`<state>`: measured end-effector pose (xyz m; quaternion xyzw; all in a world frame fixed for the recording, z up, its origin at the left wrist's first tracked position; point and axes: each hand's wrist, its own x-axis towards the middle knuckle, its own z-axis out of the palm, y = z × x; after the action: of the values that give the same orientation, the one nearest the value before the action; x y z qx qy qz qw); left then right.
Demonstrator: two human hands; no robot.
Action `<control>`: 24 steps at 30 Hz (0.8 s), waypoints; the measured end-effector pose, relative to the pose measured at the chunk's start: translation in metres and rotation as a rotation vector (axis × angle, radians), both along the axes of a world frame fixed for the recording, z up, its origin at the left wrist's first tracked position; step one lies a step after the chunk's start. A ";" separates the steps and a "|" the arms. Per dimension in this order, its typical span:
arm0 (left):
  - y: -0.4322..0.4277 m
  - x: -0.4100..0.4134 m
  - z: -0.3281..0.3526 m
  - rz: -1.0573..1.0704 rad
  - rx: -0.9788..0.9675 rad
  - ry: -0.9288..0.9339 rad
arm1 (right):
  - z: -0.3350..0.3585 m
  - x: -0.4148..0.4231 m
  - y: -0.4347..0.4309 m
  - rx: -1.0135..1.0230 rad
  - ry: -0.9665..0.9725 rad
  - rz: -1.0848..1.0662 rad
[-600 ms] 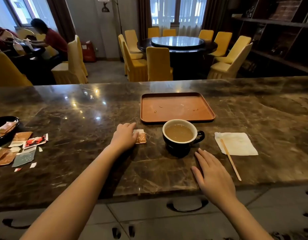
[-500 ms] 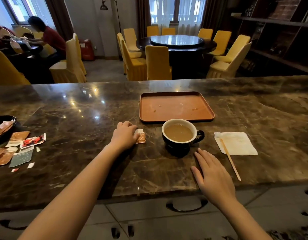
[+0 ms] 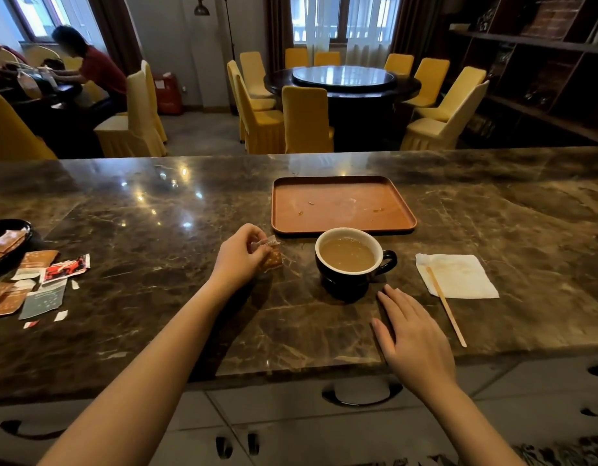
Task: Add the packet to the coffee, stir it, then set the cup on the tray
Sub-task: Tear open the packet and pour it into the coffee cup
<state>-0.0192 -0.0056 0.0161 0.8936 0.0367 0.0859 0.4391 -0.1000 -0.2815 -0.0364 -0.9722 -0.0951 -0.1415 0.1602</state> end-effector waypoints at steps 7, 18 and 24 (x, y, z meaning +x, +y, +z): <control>-0.013 -0.032 0.028 -0.029 -0.256 -0.094 | 0.006 -0.002 -0.002 0.221 0.011 0.054; -0.058 -0.049 0.068 -0.193 -0.400 -0.113 | 0.068 -0.001 0.047 0.253 -0.424 0.186; -0.083 -0.049 0.083 -0.256 -0.403 -0.138 | 0.075 0.019 0.058 0.369 -0.525 0.120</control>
<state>-0.0686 -0.0883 0.0993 0.7774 -0.0904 0.0813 0.6172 -0.0811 -0.2231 0.0382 -0.8498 -0.1631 -0.3923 0.3120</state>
